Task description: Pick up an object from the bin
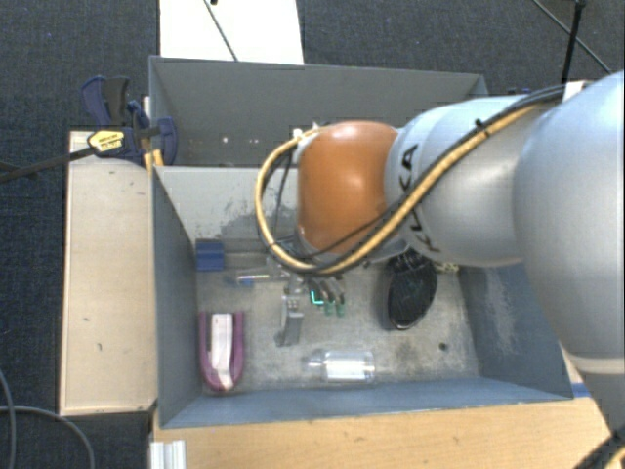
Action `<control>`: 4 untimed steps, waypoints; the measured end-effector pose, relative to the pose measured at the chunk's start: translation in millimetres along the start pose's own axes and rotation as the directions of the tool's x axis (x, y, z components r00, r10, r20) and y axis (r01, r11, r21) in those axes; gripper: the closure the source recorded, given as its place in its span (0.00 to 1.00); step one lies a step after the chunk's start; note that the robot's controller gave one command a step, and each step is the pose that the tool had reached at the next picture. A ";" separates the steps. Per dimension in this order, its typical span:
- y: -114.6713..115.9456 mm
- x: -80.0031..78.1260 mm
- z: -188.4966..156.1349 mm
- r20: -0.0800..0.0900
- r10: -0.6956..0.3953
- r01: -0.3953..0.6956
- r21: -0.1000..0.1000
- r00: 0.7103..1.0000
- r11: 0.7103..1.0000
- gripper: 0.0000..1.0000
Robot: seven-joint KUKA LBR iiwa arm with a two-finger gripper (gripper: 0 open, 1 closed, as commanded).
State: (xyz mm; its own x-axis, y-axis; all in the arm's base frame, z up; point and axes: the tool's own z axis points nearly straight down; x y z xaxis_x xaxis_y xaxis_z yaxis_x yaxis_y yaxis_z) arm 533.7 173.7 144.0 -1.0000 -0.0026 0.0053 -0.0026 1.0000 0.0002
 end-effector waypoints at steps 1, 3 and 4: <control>-7.1 -58.8 76.6 0.007 -0.135 0.135 0.001 0.991 0.991 0.00; -17.3 -55.8 43.1 0.007 -0.192 0.192 0.001 0.981 0.981 0.00; -32.0 -54.3 74.1 0.006 -0.106 0.106 0.000 0.994 0.994 0.00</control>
Offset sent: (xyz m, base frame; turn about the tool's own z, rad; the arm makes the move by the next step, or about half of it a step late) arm 0.0576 -0.0057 -0.0740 -0.1367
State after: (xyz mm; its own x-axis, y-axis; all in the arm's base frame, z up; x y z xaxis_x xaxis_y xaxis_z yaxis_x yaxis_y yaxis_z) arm 587.7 141.9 69.6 -0.9941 -0.1082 -0.0005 -0.1082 0.9941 0.0007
